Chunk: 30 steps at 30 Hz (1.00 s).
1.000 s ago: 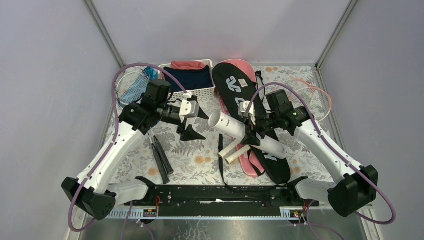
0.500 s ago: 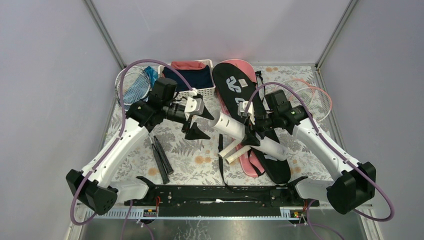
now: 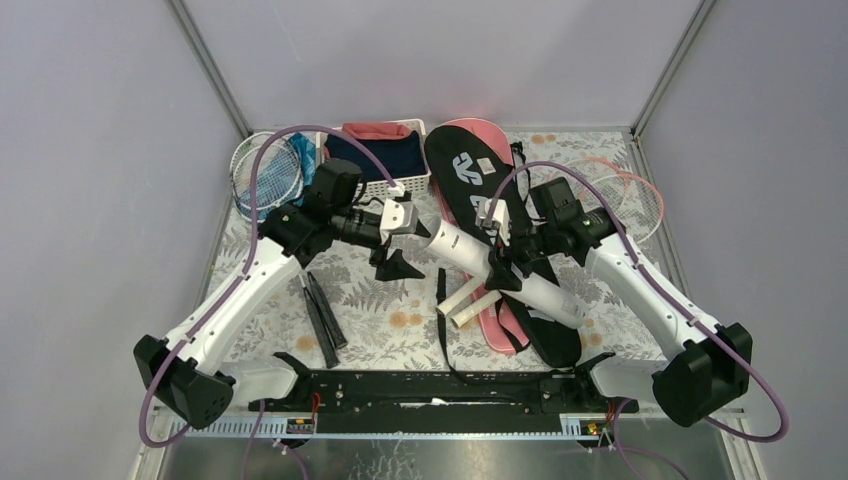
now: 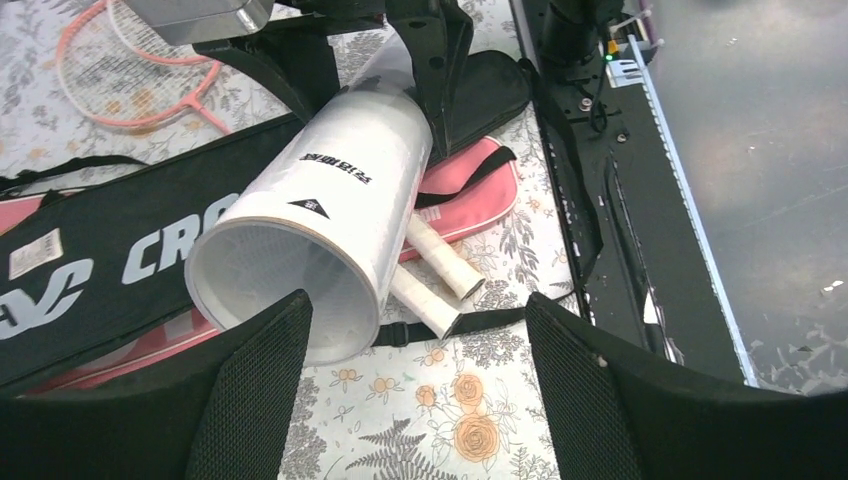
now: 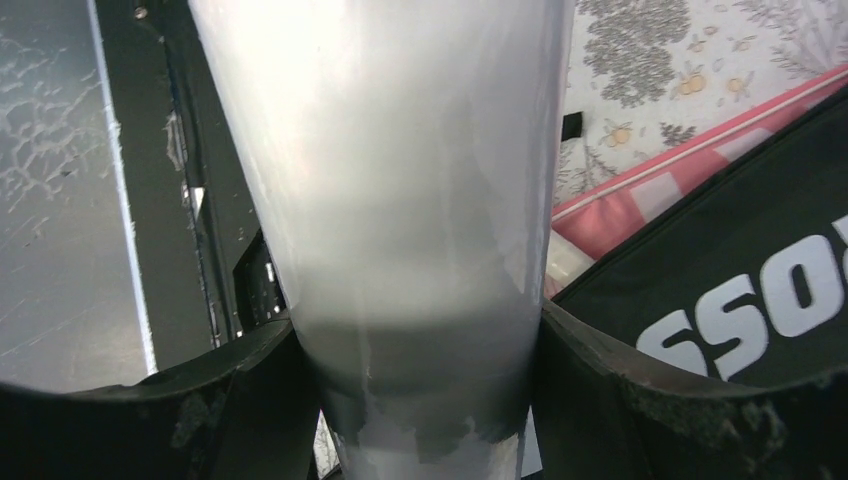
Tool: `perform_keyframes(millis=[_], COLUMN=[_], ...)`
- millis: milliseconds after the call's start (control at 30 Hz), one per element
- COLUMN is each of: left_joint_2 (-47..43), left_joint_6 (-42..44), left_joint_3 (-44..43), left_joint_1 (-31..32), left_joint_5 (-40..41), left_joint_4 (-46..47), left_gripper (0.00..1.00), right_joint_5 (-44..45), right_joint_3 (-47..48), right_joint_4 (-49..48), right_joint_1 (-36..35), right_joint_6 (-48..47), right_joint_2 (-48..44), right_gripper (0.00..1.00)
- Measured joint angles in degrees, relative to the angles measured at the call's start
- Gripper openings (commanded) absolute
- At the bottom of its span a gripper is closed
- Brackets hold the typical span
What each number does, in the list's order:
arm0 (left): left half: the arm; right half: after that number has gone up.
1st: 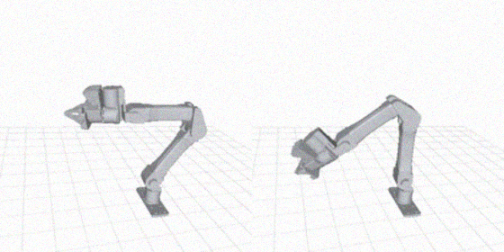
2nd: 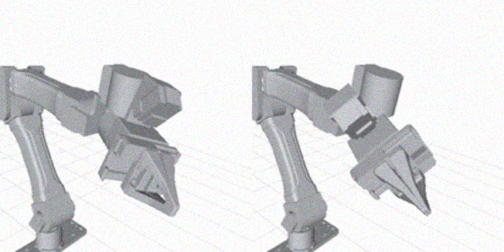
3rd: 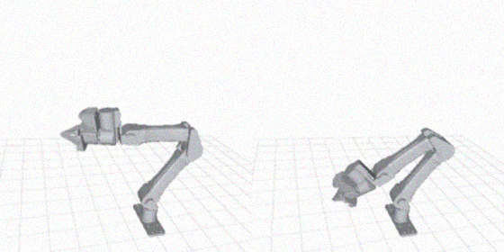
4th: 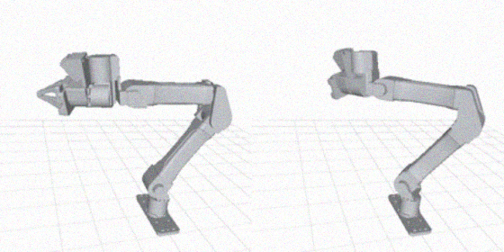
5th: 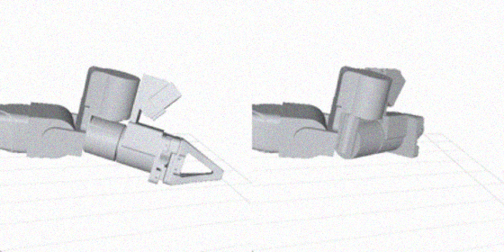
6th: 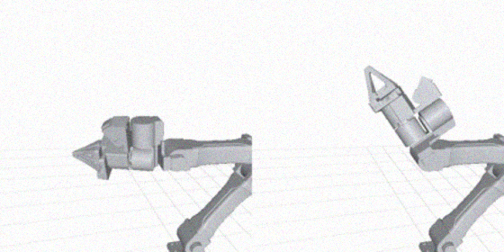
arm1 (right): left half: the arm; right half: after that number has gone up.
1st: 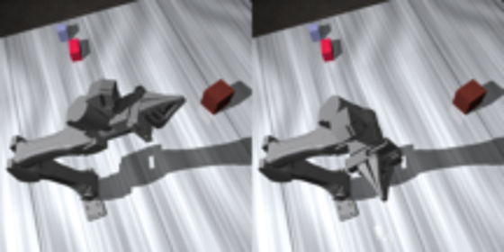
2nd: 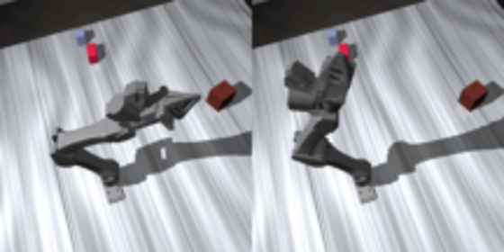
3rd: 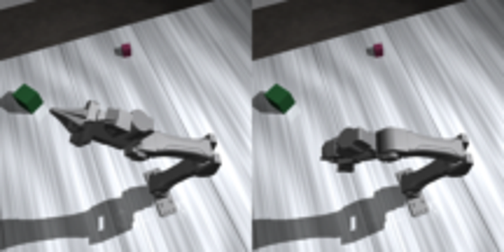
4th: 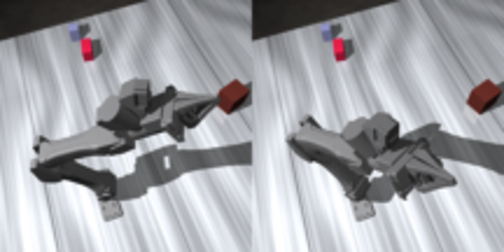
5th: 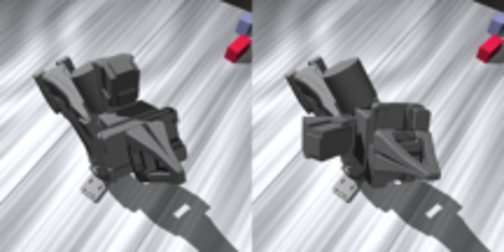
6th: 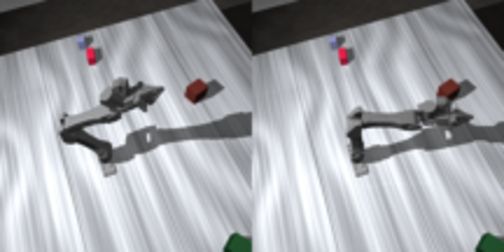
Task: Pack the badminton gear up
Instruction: Close the lid on the shuttle tube, then place the shuttle tube at the center of the board.
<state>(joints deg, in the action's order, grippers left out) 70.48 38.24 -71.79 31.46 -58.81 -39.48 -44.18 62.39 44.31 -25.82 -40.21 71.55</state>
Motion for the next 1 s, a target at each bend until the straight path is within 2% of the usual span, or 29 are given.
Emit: perform_keyframes(millis=[67,167,267,400,600,733,867,1000], left_joint_2=[-0.35,-1.25,-2.36,-3.61,-3.61,-3.82,-4.59,-5.11], left_joint_6=[0.02,-0.42,-2.80,-8.68,-19.21,-23.87,-25.88,-25.86], left_joint_3=[-0.48,-1.84,-4.20,-8.07,-13.29,-13.84,-12.13,-9.16], left_joint_1=[-0.31,-2.43,-6.14,-8.83,-13.11,-15.58,-15.78,-15.78], left_joint_5=[1.05,1.95,4.66,14.05,29.79,36.22,38.62,36.83], left_joint_4=[-0.07,-0.20,0.37,3.63,9.07,12.02,13.81,14.32], left_gripper=[0.87,0.97,0.99,0.99,0.99,0.99,0.99,0.99], right_joint_5=[1.27,3.08,6.29,9.29,9.31,12.55,20.50,27.30], right_joint_3=[0.46,0.74,1.49,5.25,16.76,17.88,17.40,13.46], right_joint_4=[-1.38,-4.46,-6.73,-8.61,-12.63,-15.17,-15.61,-16.24], right_joint_1=[-0.02,-0.07,-0.13,-0.13,-0.17,-0.28,-0.33,1.09], right_joint_6=[1.05,2.71,5.27,10.36,21.64,27.12,27.82,27.06], right_joint_2=[0.00,-0.02,0.00,1.64,11.06,13.64,13.33,9.92], right_gripper=[0.37,0.38,0.39,0.38,0.35,0.38,0.41,0.41])
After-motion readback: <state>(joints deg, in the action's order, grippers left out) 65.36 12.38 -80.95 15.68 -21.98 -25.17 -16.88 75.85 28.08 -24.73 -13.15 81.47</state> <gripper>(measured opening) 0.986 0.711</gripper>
